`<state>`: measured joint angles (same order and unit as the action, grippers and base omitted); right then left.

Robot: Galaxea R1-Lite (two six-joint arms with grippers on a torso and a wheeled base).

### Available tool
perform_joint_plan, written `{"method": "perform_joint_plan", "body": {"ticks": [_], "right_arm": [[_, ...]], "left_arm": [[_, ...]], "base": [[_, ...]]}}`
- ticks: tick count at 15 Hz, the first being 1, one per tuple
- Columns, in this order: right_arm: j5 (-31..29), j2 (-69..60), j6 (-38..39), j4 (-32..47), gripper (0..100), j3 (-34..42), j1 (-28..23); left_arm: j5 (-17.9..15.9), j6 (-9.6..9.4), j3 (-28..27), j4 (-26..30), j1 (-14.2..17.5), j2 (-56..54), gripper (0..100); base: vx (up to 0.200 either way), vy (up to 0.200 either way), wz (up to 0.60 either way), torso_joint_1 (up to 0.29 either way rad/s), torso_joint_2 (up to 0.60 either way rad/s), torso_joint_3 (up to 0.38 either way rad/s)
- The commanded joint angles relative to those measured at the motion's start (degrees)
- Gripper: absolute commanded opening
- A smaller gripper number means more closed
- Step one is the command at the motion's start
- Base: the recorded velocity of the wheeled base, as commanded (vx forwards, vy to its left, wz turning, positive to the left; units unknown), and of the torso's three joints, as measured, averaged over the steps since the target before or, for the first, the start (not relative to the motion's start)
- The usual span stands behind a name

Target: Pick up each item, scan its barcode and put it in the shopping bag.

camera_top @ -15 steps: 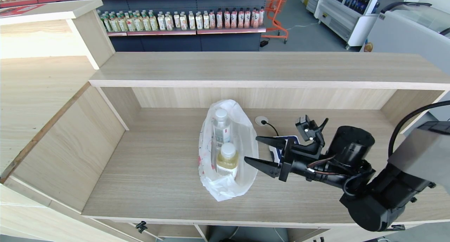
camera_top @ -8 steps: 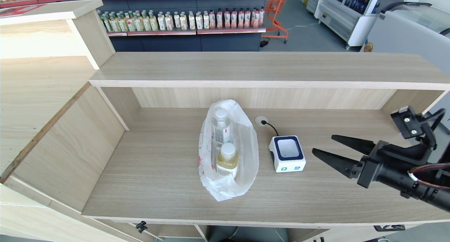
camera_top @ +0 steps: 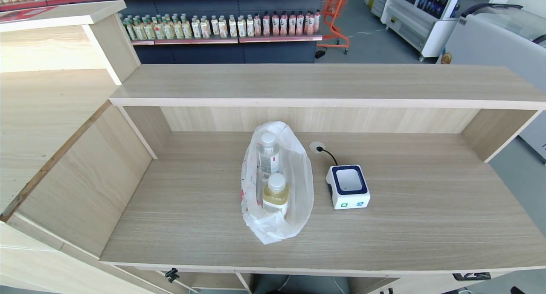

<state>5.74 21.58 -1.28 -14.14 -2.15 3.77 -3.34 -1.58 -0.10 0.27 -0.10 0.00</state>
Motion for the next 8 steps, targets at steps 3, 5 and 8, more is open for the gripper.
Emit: {"method": "perform_joint_plan", "body": {"ticks": [3,5,8], "right_arm": [[-5.0,-21.6,-1.5,13.9,100,2.1,-3.9],[-5.0,-21.6,-0.6,13.9,100,2.1,-3.9],[-5.0,-21.6,-0.1,14.0,0,2.1,-3.9]], "left_arm": [[0.0,0.0,0.0,0.0,0.0,0.0,100],[0.0,0.0,0.0,0.0,0.0,0.0,100],[-0.1,0.0,0.0,0.0,0.0,0.1,100]], "base": [[0.0,0.0,0.0,0.0,0.0,0.0],[0.0,0.0,0.0,0.0,0.0,0.0],[0.0,0.0,0.0,0.0,0.0,0.0]]}}
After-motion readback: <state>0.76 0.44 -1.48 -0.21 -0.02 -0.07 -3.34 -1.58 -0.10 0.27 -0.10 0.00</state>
